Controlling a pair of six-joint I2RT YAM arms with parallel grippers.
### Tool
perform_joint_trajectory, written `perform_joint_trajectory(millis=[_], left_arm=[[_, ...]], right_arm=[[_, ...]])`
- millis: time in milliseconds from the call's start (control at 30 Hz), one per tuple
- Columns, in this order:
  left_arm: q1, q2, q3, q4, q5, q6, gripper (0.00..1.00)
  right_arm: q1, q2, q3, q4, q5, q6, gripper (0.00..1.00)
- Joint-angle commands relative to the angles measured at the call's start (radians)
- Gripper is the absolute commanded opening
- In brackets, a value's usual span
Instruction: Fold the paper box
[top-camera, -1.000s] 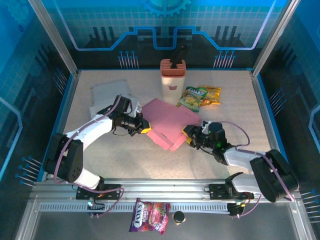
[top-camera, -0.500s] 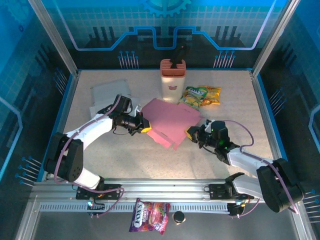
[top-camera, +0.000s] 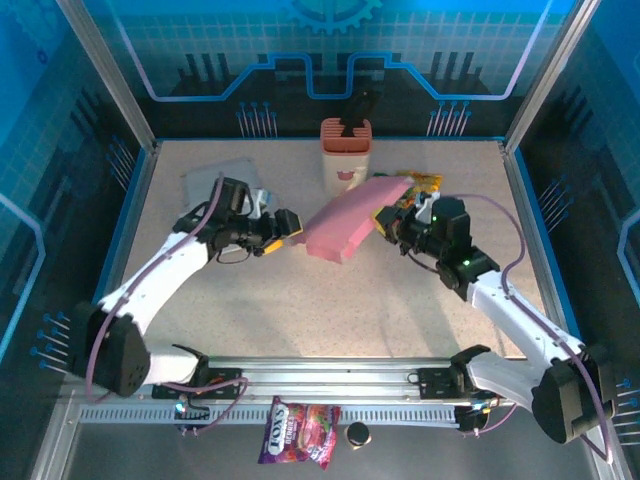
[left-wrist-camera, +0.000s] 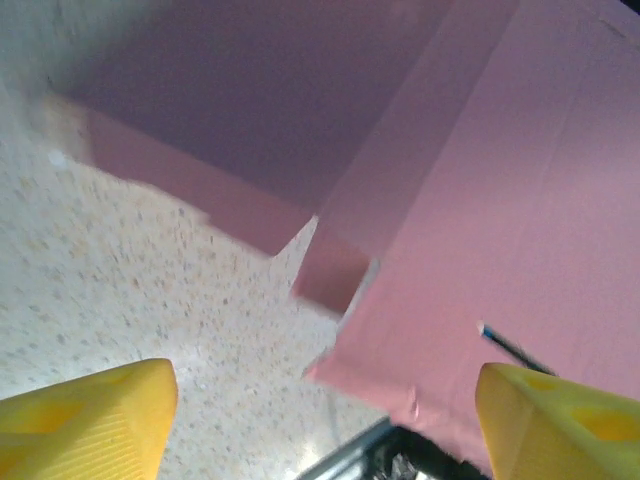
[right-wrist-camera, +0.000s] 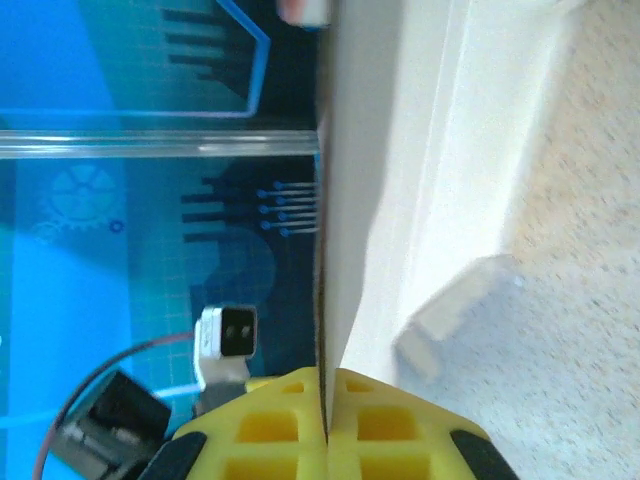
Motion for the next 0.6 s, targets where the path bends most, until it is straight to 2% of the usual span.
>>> perform_joint_trajectory(millis=[0,167,300,367,433,567], left_arm=[[-0.007,-0.112,0.053,-0.018,-0.171,0.066,0.81],[-0.007,-0.155,0.085,0.0,-0.226,0.111,0.8],[-0.007,-0.129,0.104,-0.005,-0.201,0.117,0.79],[-0.007,-0.118,0.102,0.005,-0.18,0.115,0.78],[-0.007,-0.105,0.098,0.014,-0.157,0.121,0.76],[-0.007,-0.072,0.091,0.011,-0.091,0.152,0.68]], right_arm=[[0.014,-0.019,0.147,-0.205,0.118,-0.056,0.0],[0.062,-0.049,0.331,-0.426,0.277,-0.044,0.0],[0.19,-0.055,0.506,-0.706,0.522,0.017,0.0],[0.243,-0.036,0.549,-0.784,0.602,0.081,0.0],[0.278,-0.003,0.559,-0.796,0.665,0.127,0.0],[0.26,0.076,0.506,-0.655,0.662,0.195,0.0]])
